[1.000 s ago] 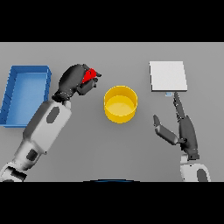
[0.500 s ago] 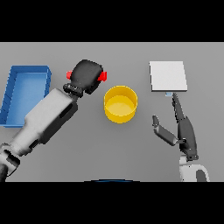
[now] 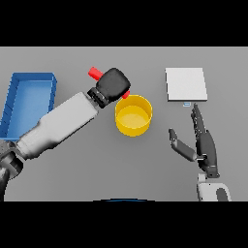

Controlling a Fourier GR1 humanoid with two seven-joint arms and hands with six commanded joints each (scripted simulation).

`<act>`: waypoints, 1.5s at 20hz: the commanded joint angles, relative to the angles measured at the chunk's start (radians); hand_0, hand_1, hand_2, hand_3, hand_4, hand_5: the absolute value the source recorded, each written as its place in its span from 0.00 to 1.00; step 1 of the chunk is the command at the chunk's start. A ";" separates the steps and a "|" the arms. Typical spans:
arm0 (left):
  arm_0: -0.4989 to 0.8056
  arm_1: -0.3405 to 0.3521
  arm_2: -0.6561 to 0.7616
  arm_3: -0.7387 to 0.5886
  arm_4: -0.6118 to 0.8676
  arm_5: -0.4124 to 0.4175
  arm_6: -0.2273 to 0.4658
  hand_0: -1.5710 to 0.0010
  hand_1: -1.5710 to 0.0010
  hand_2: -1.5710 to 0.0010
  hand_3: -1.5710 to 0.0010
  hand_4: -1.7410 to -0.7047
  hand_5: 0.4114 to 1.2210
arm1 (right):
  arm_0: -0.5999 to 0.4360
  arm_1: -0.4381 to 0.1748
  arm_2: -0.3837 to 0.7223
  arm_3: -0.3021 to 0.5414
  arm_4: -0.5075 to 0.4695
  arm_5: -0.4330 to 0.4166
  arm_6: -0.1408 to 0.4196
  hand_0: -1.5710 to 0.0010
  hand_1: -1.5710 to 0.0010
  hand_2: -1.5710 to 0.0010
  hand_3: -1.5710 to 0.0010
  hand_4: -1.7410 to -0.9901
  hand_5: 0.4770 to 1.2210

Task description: Pick up the red beaker and tilt it to pour out 1 green nut into yellow bowl. Pick up the yellow bowl and place it on the metallic measuring scale.

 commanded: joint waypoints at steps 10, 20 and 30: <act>-0.143 -0.001 -0.206 0.067 -0.132 -0.064 -0.062 0.00 0.00 0.00 0.01 0.00 1.00 | -0.007 0.002 0.001 0.028 0.037 -0.028 0.024 1.00 1.00 1.00 1.00 0.62 0.16; -0.284 -0.057 -0.379 0.188 -0.212 -0.077 -0.163 0.00 0.00 0.00 0.00 0.01 1.00 | -0.014 -0.008 0.007 0.022 0.066 -0.040 0.011 1.00 1.00 1.00 1.00 0.71 0.15; -0.510 0.046 -0.295 0.274 -0.122 -0.008 -0.234 0.00 0.00 0.07 0.34 0.04 1.00 | -0.003 0.001 0.015 0.013 0.071 -0.046 -0.011 1.00 1.00 1.00 1.00 0.74 0.16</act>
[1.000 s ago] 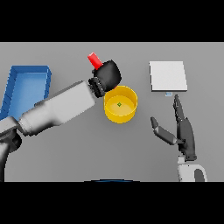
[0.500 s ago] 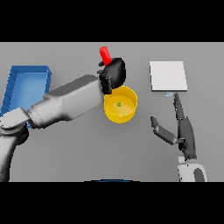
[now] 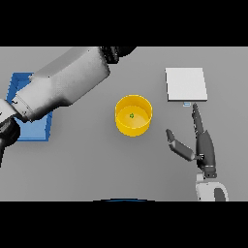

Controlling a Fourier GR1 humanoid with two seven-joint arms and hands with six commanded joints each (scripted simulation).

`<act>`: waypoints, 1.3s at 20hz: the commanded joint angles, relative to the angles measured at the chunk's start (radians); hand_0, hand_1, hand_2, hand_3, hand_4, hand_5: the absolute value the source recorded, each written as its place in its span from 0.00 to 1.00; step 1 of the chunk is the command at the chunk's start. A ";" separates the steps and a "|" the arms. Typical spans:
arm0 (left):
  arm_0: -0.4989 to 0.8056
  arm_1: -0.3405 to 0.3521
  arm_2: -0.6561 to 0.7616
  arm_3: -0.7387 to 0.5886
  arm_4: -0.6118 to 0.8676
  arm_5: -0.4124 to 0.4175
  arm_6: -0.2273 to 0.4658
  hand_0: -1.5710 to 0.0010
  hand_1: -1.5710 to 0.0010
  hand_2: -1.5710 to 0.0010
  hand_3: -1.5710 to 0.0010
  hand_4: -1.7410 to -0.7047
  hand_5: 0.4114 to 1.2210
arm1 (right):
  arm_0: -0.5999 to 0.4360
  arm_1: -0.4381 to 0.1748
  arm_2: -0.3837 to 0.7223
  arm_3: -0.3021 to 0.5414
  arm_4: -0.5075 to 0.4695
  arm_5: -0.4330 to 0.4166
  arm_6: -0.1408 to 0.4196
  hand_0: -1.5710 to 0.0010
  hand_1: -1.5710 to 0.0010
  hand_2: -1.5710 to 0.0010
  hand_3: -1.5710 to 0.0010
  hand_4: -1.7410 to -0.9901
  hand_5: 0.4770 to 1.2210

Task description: Pick up the red beaker and tilt it to pour out 1 green nut into yellow bowl. Pick up the yellow bowl and place it on the metallic measuring scale.

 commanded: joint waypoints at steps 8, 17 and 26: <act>-0.062 0.102 0.340 0.254 0.329 0.047 0.194 0.00 0.00 0.01 0.13 0.01 1.00 | -0.032 0.008 -0.009 0.017 -0.043 0.021 0.011 1.00 1.00 1.00 1.00 0.71 0.16; 0.263 0.336 0.652 0.148 0.782 0.303 0.325 0.00 0.00 0.00 0.10 0.00 1.00 | -0.025 -0.021 -0.016 0.034 -0.059 0.048 -0.046 1.00 1.00 1.00 1.00 0.70 0.16; 0.769 0.464 0.716 -0.336 1.035 0.616 0.634 0.00 0.00 0.00 0.08 0.00 1.00 | -0.045 -0.047 -0.001 0.039 -0.026 0.058 -0.010 1.00 1.00 1.00 1.00 0.71 0.24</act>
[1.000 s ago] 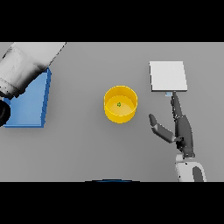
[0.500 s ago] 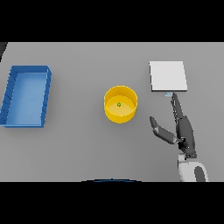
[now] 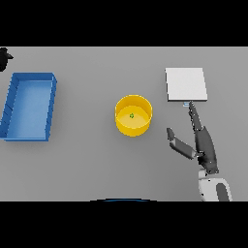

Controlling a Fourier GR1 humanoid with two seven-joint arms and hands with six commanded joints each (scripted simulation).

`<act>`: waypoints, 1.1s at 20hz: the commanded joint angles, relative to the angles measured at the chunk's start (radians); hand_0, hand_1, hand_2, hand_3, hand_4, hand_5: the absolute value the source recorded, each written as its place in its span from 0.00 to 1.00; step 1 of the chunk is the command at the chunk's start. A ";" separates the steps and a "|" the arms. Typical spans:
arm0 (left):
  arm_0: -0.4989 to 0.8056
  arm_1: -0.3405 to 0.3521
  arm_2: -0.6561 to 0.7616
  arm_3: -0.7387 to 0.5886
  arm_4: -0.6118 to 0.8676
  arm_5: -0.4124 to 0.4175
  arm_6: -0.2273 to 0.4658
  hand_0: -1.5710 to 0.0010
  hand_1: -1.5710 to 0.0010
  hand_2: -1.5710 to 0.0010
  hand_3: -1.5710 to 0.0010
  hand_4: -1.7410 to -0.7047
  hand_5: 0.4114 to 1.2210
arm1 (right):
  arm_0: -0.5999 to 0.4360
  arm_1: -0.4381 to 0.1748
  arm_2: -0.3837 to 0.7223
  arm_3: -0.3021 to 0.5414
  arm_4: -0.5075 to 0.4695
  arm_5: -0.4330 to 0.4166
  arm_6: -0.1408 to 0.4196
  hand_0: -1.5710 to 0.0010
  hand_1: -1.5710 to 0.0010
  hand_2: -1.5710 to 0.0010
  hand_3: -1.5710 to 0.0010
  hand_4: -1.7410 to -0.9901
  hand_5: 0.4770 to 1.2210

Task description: Pick up the red beaker and tilt it to pour out 1 green nut into yellow bowl. Pick up the yellow bowl and place it on the metallic measuring scale.

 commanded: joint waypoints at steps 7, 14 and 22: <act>0.188 0.017 -0.037 -0.159 0.066 0.139 0.081 0.00 0.00 0.00 0.04 0.00 1.00 | 0.004 0.000 -0.001 0.005 0.000 -0.003 -0.018 1.00 1.00 1.00 1.00 0.70 0.25; 0.208 0.009 -0.056 -0.146 0.028 0.119 0.085 0.00 0.00 0.00 0.04 0.20 0.56 | 0.013 0.003 0.007 -0.003 0.011 -0.008 -0.026 1.00 1.00 1.00 1.00 0.72 0.25; 0.257 0.090 -0.099 -0.251 0.193 -0.118 0.084 0.76 0.80 0.80 0.81 0.86 0.35 | 0.032 0.007 0.015 -0.017 0.013 -0.007 -0.016 1.00 1.00 1.00 1.00 0.74 0.26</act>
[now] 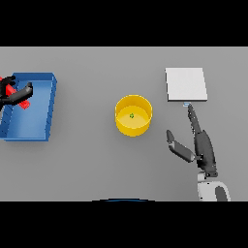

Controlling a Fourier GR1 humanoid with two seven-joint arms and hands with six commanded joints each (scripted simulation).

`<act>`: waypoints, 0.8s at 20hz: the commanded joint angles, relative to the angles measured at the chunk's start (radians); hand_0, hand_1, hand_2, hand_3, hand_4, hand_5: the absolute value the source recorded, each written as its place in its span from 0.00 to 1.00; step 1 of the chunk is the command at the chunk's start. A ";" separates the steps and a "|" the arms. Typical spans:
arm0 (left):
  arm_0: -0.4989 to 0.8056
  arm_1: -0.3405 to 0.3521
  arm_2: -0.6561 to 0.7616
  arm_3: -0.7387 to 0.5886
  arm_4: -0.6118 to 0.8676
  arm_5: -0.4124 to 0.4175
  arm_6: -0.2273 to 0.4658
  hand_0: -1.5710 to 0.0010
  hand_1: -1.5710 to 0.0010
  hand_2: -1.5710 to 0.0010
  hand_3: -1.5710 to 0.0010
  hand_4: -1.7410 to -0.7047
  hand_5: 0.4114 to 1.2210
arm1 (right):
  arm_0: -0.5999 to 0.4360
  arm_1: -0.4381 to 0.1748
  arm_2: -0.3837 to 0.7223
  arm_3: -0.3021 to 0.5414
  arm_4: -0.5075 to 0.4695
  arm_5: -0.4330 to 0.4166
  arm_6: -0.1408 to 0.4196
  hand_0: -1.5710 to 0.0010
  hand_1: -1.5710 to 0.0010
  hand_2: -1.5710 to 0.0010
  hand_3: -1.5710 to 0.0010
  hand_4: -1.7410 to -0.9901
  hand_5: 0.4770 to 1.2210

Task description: Pick up the red beaker and tilt it to pour out 1 green nut into yellow bowl. Pick up the yellow bowl and place it on the metallic measuring scale.

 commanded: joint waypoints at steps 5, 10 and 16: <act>-0.013 -0.007 0.015 0.003 0.015 0.004 -0.015 0.92 0.94 0.93 0.94 0.92 0.32 | -0.003 -0.009 0.001 -0.020 0.007 0.001 0.031 1.00 1.00 1.00 1.00 0.73 0.25; -0.023 -0.017 0.042 0.030 0.023 0.019 -0.079 0.97 0.98 0.98 0.98 0.93 0.32 | -0.018 -0.021 0.047 -0.017 0.086 0.002 0.041 1.00 1.00 1.00 1.00 0.75 0.27; -0.023 -0.033 0.036 0.028 0.027 0.031 -0.071 0.99 0.99 0.99 0.99 0.92 0.36 | -0.184 -0.155 0.097 0.007 0.155 0.140 0.078 1.00 1.00 1.00 1.00 0.65 0.30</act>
